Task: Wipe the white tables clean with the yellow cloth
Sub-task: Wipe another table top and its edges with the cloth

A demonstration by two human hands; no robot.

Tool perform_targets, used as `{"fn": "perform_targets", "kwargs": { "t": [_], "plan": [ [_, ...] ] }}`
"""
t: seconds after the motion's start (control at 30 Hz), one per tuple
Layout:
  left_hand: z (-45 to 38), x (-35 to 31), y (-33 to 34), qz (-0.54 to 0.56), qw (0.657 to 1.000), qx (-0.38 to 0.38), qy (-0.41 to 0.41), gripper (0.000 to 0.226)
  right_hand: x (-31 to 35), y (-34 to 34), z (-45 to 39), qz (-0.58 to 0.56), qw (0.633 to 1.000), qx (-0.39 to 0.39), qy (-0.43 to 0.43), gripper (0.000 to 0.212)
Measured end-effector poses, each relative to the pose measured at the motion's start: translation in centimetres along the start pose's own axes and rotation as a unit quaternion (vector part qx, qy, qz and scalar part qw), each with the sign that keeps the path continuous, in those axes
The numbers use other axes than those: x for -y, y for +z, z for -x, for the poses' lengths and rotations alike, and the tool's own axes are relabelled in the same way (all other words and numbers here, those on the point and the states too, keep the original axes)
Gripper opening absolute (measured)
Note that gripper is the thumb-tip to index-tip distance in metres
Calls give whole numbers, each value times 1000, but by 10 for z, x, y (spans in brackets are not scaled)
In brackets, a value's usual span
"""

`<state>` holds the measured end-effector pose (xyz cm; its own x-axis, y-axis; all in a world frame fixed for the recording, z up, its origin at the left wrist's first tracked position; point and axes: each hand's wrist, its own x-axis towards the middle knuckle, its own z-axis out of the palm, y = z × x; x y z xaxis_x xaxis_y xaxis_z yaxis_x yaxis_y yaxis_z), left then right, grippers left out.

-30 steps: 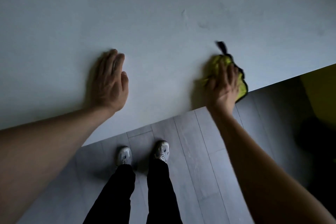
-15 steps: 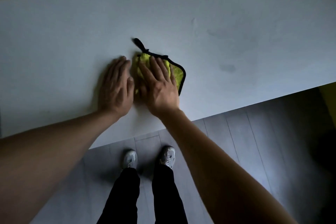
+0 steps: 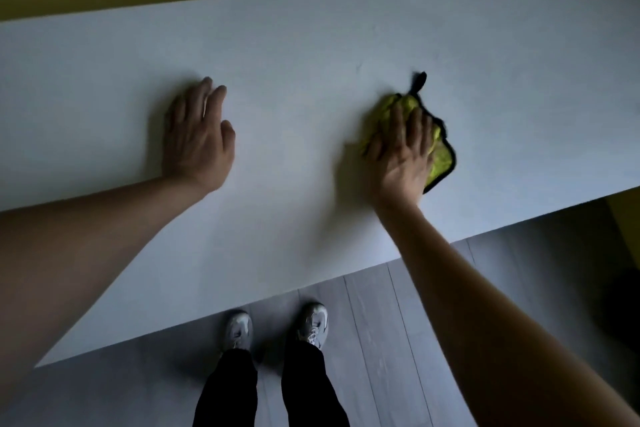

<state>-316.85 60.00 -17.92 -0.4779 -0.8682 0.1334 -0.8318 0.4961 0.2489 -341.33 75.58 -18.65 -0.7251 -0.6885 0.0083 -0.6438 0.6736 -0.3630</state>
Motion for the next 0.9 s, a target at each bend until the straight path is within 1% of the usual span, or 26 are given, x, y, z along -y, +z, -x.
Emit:
{"fn": "perform_targets", "kwargs": {
  "t": [0.07,0.17,0.23,0.3,0.37,0.43,0.5,0.6,0.67,0.73,0.77,0.83,0.9],
  "plan": [
    [-12,10,1,-7,1000,7,-2,53,35,11,23,-35,996,21,-80,66],
    [-25,18,1,-12,1000,-1,-12,57,95,35,55,-43,972,82,-217,68],
    [-28,18,3,-13,1000,-8,-16,57,112,44,58,-36,962,87,-256,65],
    [-29,18,6,-7,1000,-12,-22,57,108,45,48,-39,957,82,-275,61],
    [-28,19,8,-7,1000,-10,-27,57,94,39,30,-59,960,76,-262,60],
    [-27,20,8,-8,1000,-3,-21,59,74,29,5,-55,981,46,-183,59],
    [-29,20,8,-6,1000,7,-21,60,47,17,-24,-15,996,6,-91,61],
    [-31,20,9,-7,999,13,-30,61,17,5,-60,-4,1000,-7,6,61],
    [-31,22,10,-12,999,5,-29,60,17,6,-73,-15,999,-8,48,59],
    [-31,23,9,-16,999,-2,-29,59,29,10,-81,-18,998,-10,55,58],
    [-31,23,9,-18,999,-5,-28,58,38,12,-84,-22,999,-5,38,58],
    [-31,22,9,-19,999,-8,-29,58,63,20,-92,-34,999,27,-32,61],
    [-32,22,11,-16,999,-9,-39,59,99,34,-94,-43,991,70,-108,66]
  ]
}}
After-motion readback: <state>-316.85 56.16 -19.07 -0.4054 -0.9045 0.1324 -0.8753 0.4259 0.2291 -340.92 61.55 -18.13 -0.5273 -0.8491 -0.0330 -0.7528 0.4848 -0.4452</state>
